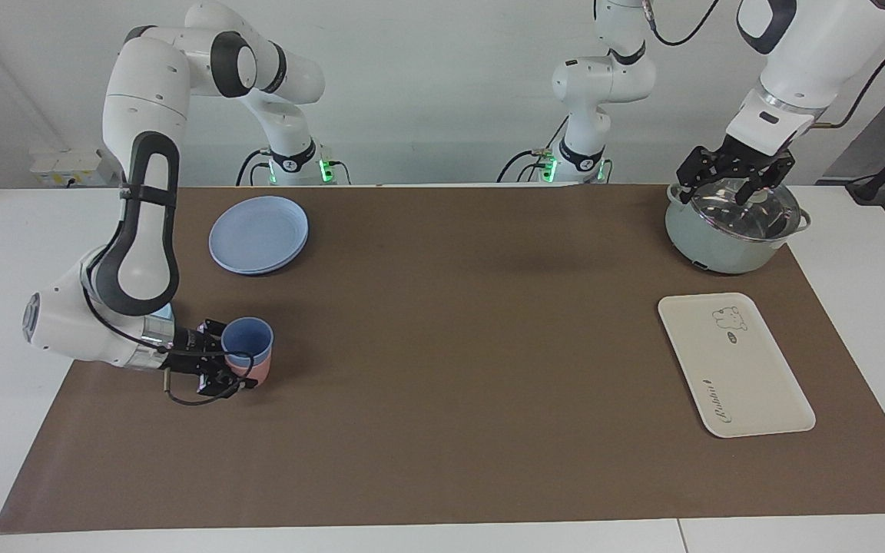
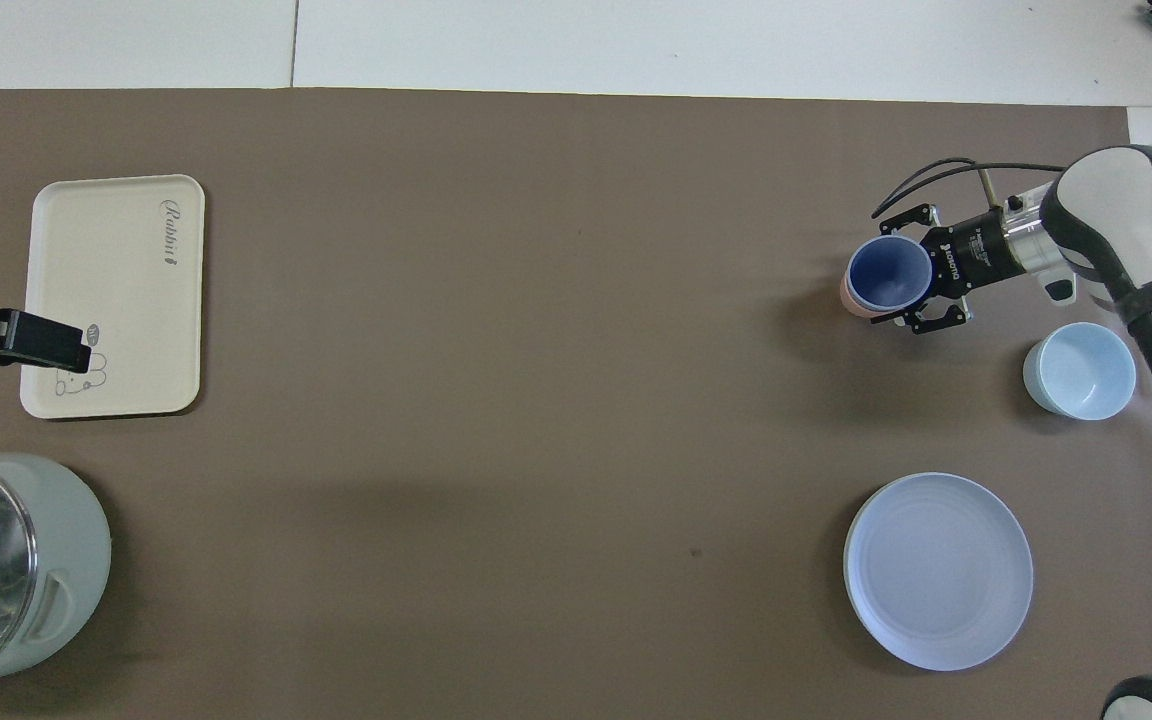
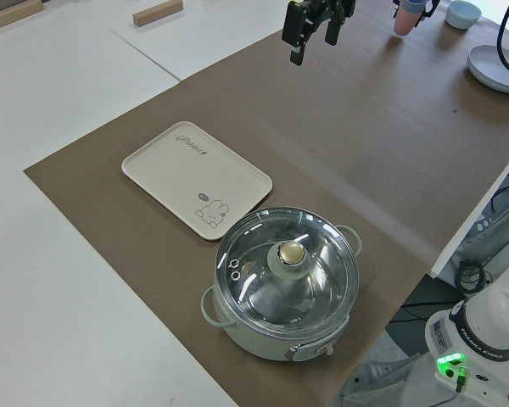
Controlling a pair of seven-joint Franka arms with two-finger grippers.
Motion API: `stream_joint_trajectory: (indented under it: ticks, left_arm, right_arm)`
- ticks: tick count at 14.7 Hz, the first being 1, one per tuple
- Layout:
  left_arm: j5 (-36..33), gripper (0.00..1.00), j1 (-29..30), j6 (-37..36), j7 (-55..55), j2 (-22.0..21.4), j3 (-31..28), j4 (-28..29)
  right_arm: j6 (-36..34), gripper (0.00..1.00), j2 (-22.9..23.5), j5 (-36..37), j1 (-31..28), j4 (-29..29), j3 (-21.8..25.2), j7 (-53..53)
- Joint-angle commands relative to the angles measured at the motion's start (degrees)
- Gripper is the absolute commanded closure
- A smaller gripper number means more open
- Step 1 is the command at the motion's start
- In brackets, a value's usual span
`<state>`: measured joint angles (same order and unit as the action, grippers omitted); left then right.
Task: Place cup on tray
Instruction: 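Lift the nested cups with the right gripper toward the table center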
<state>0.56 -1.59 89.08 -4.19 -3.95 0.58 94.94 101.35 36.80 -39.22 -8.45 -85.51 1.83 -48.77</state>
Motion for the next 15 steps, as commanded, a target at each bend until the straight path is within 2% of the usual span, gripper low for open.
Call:
stream_joint_trajectory:
  ticks: [1, 4, 7, 10, 15]
  left_arm:
    - [0.6, 0.0, 0.4, -0.5, -0.1, -0.6, 0.2, 0.6]
    - [0.7, 0.0, 0.5, -0.5, -0.1, -0.6, 0.2, 0.6]
    - [0.6, 0.0, 0.5, -0.5, -0.1, -0.7, 0.2, 0.6]
    - [0.7, 0.0, 0.4, -0.5, -0.1, -0.7, 0.2, 0.6]
    - [0.7, 0.0, 0.5, -0.5, -0.1, -0.6, 0.2, 0.6]
  right_arm:
    - [0.0, 1.0, -4.8, -1.7, 0.8, -4.9, -0.4, 1.6]
    - [0.0, 1.0, -8.3, -1.7, 4.0, -6.8, -0.4, 0.9]
    - [0.2, 1.0, -14.0, -1.7, 9.1, -11.0, -0.3, 0.8]
    - [0.0, 1.0, -18.2, -1.8, 13.1, -12.1, -0.4, -4.3]
    - [4.0, 1.0, -19.4, -7.6, 19.7, -12.0, -0.4, -15.7]
